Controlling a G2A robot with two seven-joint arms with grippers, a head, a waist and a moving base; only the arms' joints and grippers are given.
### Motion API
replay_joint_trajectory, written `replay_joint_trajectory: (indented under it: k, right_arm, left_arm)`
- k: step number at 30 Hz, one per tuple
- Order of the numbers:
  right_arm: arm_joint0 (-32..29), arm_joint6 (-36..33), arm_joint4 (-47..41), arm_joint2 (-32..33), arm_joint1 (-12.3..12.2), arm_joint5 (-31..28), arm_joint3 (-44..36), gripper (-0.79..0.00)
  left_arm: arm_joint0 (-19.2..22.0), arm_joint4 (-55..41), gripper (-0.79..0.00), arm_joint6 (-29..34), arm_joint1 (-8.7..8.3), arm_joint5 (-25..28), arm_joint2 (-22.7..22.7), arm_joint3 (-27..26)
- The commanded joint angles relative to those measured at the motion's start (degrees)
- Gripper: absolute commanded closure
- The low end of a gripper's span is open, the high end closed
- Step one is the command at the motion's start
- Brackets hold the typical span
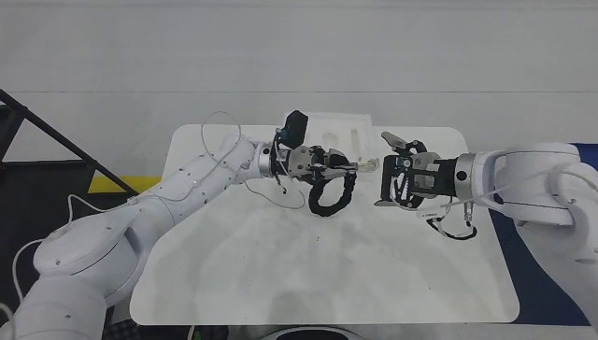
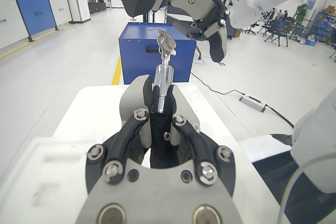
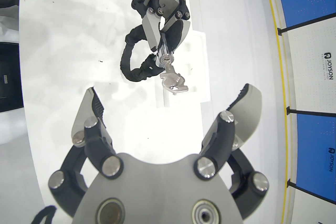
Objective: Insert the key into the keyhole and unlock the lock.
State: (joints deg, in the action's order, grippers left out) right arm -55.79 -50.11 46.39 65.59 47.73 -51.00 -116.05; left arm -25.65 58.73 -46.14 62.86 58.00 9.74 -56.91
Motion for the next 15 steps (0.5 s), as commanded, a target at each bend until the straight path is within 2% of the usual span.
replay_joint_trajectory:
  k: [1,7,11,15]
  right_arm:
    - [0.0,-0.1,0.0,0.0,0.0,0.0,0.0,-0.785]
    - [-0.5,1.5,0.2,-0.2,0.1,0.4,-0.2,-0.785]
    - [0.3,5.5,9.0,-0.5,0.1,-4.2,-1.9,-0.785]
    - [-0.7,11.1,20.2,-0.7,0.3,-3.7,-3.4,-0.785]
  left_arm:
    - [0.6,0.7,0.0,0.4,-0.57,0.0,0.0,-0.4]
    - [1.6,0.2,0.0,2.8,-1.69,0.0,0.0,-1.9]
    - [1.8,-1.5,0.0,5.3,-2.16,0.0,0.0,-3.0]
    - [1.7,-4.2,0.0,8.1,-2.43,0.0,0.0,-3.5]
